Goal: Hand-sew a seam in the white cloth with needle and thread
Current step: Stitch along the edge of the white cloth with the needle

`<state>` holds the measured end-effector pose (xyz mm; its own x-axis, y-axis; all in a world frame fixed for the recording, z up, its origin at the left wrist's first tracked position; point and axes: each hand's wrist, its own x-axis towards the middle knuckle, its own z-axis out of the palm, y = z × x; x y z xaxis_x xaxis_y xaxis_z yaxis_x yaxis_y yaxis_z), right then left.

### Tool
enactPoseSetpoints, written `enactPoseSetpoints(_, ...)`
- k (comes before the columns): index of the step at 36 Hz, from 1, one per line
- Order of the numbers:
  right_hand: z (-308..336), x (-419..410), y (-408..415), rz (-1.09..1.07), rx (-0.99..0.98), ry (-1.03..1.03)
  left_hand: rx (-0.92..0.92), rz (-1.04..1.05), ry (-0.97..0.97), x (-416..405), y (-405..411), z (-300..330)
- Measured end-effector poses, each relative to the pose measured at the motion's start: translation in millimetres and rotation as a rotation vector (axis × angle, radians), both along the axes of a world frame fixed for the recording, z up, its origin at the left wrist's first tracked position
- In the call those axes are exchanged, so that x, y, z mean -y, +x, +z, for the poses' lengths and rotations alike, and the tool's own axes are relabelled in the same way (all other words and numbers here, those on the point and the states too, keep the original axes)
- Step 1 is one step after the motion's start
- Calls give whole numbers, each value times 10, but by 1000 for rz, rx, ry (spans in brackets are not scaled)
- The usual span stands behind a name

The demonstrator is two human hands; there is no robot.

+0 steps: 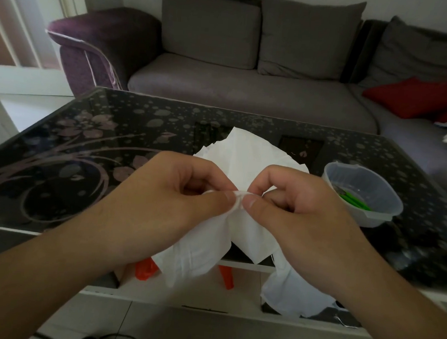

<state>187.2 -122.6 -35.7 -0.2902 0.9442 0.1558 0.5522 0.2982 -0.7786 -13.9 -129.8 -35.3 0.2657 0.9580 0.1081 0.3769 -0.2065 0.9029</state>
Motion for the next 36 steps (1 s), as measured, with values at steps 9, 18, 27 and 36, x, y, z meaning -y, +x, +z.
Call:
enactPoseSetpoints(9, -6, -4, 1, -19, -6, -11, -35, 39, 55, 6, 20, -27)
enactPoseSetpoints(18, -40, 21, -24, -50, -13, 31, -98, 42, 89, 21, 29, -37)
enactPoseSetpoints(27, -50, 46, -73, -96, -21, 32, -128, 45, 130, 26, 40, -36)
enactPoseSetpoints(36, -39, 17, -69, -94, -80, -68, -111, 20, 132, 32, 37, -38)
